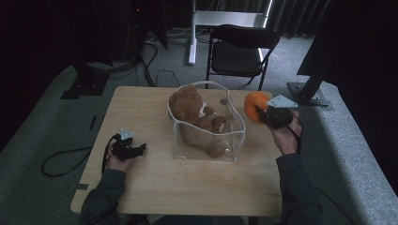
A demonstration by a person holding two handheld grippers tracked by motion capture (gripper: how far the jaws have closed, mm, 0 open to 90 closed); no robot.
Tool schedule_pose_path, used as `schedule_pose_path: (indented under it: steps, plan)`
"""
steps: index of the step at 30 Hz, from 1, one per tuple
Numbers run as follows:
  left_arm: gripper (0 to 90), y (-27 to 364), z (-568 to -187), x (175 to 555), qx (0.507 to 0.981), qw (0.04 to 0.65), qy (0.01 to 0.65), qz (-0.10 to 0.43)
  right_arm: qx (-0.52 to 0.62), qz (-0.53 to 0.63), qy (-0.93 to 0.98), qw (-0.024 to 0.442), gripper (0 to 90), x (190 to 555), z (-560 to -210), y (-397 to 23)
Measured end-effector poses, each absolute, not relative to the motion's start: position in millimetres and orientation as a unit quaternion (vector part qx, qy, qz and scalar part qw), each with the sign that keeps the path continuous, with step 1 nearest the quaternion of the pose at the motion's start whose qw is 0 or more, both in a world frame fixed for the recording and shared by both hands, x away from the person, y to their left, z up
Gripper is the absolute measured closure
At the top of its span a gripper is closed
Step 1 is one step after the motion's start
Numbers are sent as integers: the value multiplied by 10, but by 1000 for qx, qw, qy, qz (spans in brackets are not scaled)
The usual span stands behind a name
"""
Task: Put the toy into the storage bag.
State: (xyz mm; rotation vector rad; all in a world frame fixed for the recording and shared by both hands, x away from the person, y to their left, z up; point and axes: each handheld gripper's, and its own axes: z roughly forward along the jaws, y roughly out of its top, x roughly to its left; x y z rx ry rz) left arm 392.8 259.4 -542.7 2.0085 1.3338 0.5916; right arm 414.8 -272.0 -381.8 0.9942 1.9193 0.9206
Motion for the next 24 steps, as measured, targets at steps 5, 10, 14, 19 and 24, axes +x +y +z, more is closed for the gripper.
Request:
schedule_pose_path:
  steps: [5, 10, 14, 19, 24]
  plan:
    - [325, 2594, -5429, 3928, 765, 324, 508, 226, 385, 362, 756, 386, 536, 4128, -3760, -2693]
    - [325, 2594, -5428, 3928, 765, 324, 508, 226, 380, 361, 758, 388, 535, 4125, -3722, -2674]
    - [325, 2594, -5428, 3928, 765, 324, 508, 226, 375, 361, 758, 392, 535, 4101, -3682, -2657]
    - [325, 2595, -5426, 3927, 766, 323, 508, 225, 367, 363, 758, 398, 535, 4060, -3606, -2631]
    - [325, 2594, -5427, 3928, 765, 324, 508, 225, 356, 365, 761, 401, 533, 4024, -3521, -2575]
